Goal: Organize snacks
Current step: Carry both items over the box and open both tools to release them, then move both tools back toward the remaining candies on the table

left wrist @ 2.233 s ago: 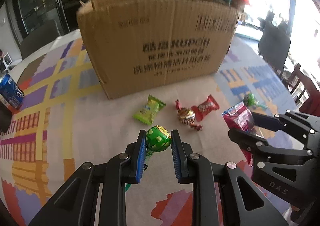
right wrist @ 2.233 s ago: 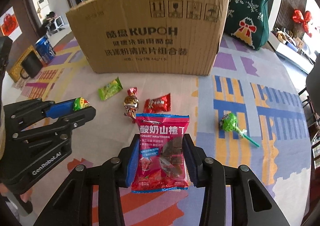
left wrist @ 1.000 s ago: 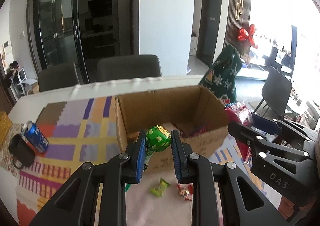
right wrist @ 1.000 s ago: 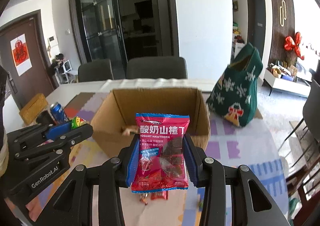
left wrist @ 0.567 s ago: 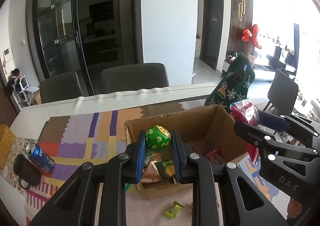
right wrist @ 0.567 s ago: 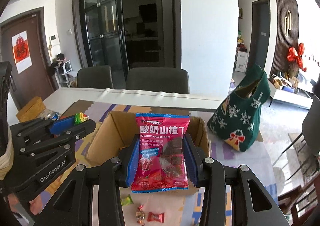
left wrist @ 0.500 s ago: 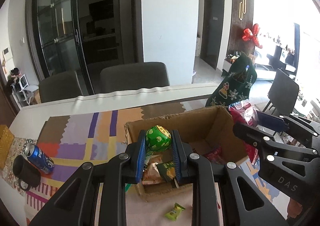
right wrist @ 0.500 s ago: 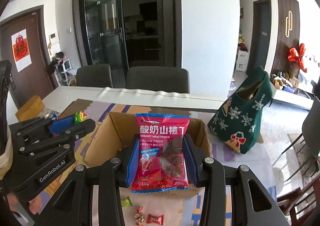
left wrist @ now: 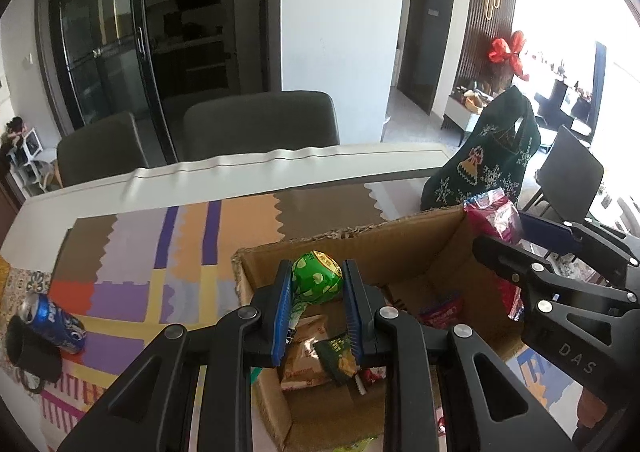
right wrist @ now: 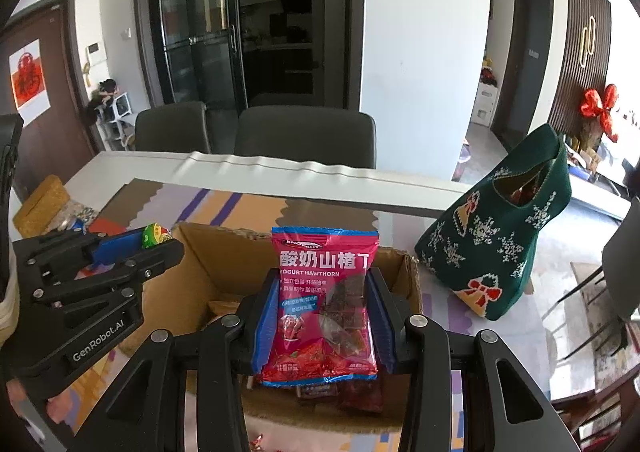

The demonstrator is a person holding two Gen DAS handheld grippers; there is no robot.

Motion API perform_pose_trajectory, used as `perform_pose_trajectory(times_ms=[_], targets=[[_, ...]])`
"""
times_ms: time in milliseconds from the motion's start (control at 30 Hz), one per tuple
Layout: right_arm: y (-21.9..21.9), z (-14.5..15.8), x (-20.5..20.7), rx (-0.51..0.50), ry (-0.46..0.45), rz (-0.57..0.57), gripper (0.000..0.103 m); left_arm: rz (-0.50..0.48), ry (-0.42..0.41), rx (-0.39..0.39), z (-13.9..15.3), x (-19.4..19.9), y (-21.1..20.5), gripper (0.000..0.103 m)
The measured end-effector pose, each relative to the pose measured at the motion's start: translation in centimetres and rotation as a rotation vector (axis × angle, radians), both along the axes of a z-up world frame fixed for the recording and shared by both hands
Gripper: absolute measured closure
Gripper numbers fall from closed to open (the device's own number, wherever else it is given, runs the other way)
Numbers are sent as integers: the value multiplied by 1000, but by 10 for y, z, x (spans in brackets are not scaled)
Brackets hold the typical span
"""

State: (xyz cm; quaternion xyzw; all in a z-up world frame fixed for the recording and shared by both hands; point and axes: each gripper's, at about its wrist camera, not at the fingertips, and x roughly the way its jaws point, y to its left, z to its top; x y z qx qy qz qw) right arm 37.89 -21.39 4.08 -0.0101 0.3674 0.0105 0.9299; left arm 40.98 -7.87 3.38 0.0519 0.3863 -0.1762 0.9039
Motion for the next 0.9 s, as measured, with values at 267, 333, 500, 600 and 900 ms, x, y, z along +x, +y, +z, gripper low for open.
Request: perform_pose_trajectory(times_ms=[267,333,500,600,900], targets=[[-9,-7,13,2,17,-9,60,17,-14,42,-3,8,-5,52],[-11,-8,13,-9,16,-27,55,32,-27,38,-1,6,-2,49],[-14,-7,3,-8,6,-40,47,53,-42,60,4,-12,3,45],[-14,-6,-12,-6,2,-31,46,41,-59,67,8,-32,3,43],[-19,-8,-65,-2,-10,17,44,-53,-71,73,6,-92,-13,41]])
